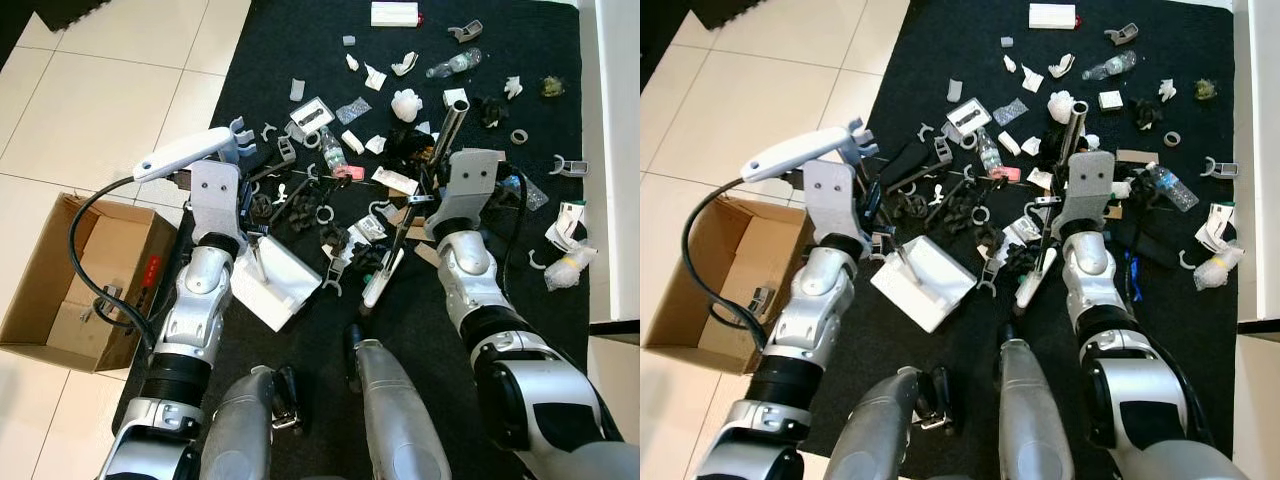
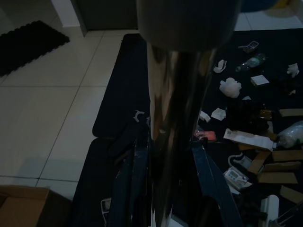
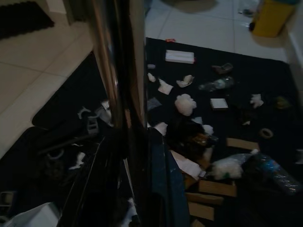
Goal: Sweep floor
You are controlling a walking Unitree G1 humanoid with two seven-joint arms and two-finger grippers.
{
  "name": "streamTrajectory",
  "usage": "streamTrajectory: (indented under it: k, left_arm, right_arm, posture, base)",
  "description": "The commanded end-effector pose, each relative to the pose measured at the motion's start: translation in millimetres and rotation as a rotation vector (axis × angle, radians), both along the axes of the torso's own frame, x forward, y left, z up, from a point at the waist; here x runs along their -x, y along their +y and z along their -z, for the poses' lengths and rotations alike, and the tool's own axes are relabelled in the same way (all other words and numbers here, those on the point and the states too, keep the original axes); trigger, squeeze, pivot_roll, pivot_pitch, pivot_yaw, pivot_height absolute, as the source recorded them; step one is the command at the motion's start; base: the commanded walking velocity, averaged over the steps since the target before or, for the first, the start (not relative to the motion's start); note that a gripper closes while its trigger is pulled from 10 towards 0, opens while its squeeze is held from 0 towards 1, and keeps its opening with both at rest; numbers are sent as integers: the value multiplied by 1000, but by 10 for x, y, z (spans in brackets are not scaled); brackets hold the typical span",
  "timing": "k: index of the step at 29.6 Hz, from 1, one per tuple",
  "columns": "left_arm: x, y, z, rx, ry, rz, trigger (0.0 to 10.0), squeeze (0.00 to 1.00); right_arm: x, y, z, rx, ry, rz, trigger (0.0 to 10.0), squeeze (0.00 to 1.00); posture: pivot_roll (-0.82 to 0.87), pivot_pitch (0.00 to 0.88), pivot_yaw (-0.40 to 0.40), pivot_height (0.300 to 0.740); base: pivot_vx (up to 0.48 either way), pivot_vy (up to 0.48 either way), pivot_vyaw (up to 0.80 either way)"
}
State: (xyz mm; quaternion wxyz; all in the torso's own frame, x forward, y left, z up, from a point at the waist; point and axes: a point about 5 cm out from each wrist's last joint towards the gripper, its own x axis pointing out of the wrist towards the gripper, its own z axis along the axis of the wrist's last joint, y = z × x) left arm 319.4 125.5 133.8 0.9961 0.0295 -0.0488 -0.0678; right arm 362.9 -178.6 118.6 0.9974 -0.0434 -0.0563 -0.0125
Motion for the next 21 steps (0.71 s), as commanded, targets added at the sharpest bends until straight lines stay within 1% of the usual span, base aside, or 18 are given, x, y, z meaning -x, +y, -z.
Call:
streamTrajectory:
  k: [1, 2, 3, 4, 6, 10, 11, 12, 15, 19, 21]
  left_arm:
    - [40, -82, -12, 39, -7, 27, 10000, 0]
    - [40, -82, -12, 39, -7, 27, 10000, 0]
    - [57, -147, 73, 70, 37, 92, 10000, 0]
    - [65, -170, 100, 71, 50, 117, 10000, 0]
    - [73, -187, 123, 70, 64, 135, 10000, 0]
    - [103, -232, 197, 23, 83, 168, 10000, 0]
    - [114, -247, 211, 19, 88, 178, 10000, 0]
    - [122, -257, 218, 17, 92, 183, 10000, 0]
    - [136, -268, 225, 9, 89, 187, 10000, 0]
    - [124, -232, 193, -1, 72, 170, 10000, 0]
    - [100, -192, 144, -22, 43, 146, 10000, 0]
  right_arm:
    - [74, -72, 209, 28, 103, 54, 10000, 0]
    - [74, -72, 209, 28, 103, 54, 10000, 0]
    - [81, -151, 234, 37, 129, 115, 10000, 0]
    - [83, -169, 242, 39, 137, 126, 10000, 0]
    - [85, -183, 250, 42, 144, 141, 10000, 0]
    - [83, -173, 279, 2, 169, 148, 10000, 0]
    - [85, -190, 289, 12, 182, 162, 10000, 0]
    - [86, -201, 295, 21, 190, 174, 10000, 0]
    - [99, -249, 326, 4, 218, 186, 10000, 0]
    - [105, -294, 330, -10, 229, 186, 10000, 0]
    - [100, -297, 340, -25, 250, 179, 10000, 0]
  posture:
    - [36, 276, 65, 740]
    - [36, 276, 65, 740]
    - [29, 273, 64, 740]
    - [29, 273, 64, 740]
    - [33, 273, 65, 740]
    - [28, 273, 64, 740]
    - [29, 274, 64, 740]
    - [29, 274, 64, 740]
    - [26, 274, 61, 740]
    - [24, 273, 57, 740]
    - [23, 273, 56, 740]
  base:
    - [0, 0, 0]
    - [0, 0, 0]
    - [0, 0, 0]
    - [0, 0, 0]
    - [0, 0, 0]
    - [0, 0, 0]
    - [0, 0, 0]
    - [0, 0, 0]
    - [0, 0, 0]
    - [0, 0, 0]
    - [0, 0, 0]
